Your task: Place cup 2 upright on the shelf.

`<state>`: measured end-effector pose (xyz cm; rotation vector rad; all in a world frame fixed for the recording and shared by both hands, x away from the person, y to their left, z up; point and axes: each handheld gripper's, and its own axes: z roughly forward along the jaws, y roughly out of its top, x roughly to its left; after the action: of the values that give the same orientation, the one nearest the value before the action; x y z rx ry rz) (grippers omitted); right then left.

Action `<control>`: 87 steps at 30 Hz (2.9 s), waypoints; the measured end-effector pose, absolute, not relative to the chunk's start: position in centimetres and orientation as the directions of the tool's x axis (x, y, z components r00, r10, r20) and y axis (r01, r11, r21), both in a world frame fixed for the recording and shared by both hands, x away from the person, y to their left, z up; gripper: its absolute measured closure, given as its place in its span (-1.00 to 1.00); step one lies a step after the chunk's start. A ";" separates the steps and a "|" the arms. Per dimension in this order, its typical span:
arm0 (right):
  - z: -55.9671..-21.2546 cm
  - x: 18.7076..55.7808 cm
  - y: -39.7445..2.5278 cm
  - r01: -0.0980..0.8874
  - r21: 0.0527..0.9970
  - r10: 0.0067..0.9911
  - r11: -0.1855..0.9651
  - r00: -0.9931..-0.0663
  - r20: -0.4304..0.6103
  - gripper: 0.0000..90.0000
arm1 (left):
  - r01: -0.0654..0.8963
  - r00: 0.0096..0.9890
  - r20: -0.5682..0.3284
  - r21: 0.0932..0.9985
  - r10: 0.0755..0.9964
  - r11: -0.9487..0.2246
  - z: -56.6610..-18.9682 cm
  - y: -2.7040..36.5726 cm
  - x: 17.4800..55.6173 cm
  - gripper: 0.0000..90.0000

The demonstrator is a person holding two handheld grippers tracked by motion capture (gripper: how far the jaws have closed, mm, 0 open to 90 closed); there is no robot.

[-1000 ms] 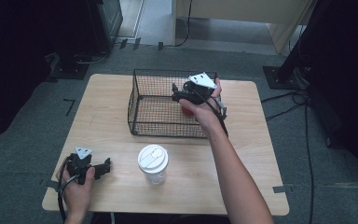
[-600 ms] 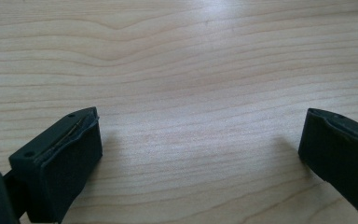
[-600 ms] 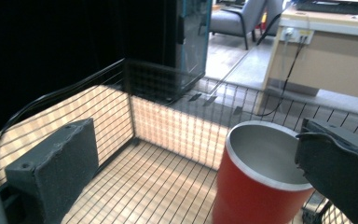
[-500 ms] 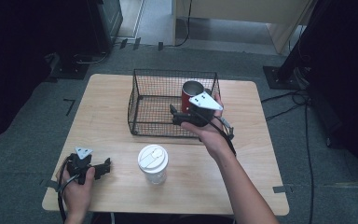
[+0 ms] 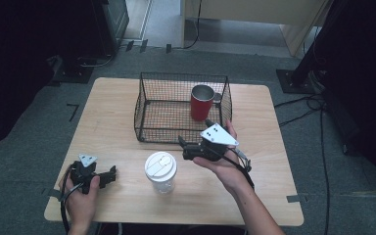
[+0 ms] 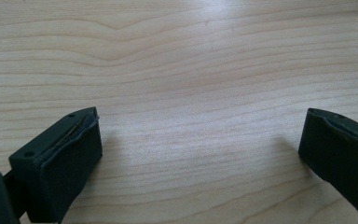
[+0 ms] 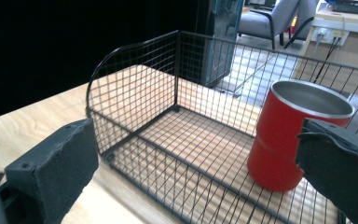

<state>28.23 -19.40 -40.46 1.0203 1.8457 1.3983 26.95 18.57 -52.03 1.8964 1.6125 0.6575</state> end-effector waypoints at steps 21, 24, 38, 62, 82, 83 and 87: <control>-45.2 22.4 -19.3 0.273 0.950 0.812 0.151 -0.582 0.038 -1.00 | 0.712 0.157 0.011 0.692 0.988 -0.120 -52.0 18.6 27.0 -1.00; -45.7 21.8 -19.1 0.290 0.947 0.813 0.136 -0.579 0.060 -1.00 | 0.713 0.157 0.011 0.691 0.988 -0.121 -52.0 18.6 27.0 -1.00; -47.0 20.0 -18.1 0.303 0.941 0.788 0.148 -0.612 0.074 -1.00 | 0.713 0.157 0.012 0.691 0.988 -0.122 -52.0 18.6 27.0 -1.00; -47.2 19.6 -14.5 0.292 0.940 0.719 0.174 -0.690 0.081 -0.96 | 0.712 0.157 0.011 0.691 0.988 -0.121 -52.0 18.6 27.0 -1.00; -46.9 21.3 -11.6 0.283 0.945 0.719 0.163 -0.690 0.082 -0.68 | 0.712 0.157 0.012 0.691 0.987 -0.122 -52.0 18.6 27.0 -1.00; -46.9 21.3 -11.6 0.284 0.945 0.718 0.160 -0.690 0.086 -0.67 | 0.713 0.157 0.012 0.691 0.987 -0.122 -52.0 18.6 27.0 -1.00; -46.8 21.4 -11.3 0.269 0.949 0.721 0.166 -0.689 0.070 -0.65 | 0.713 0.157 0.012 0.691 0.987 -0.122 -52.0 18.6 27.0 -1.00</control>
<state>21.44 -11.33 -46.75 0.9387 2.0503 1.5369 26.96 18.58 -52.03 1.8976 1.6113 0.6594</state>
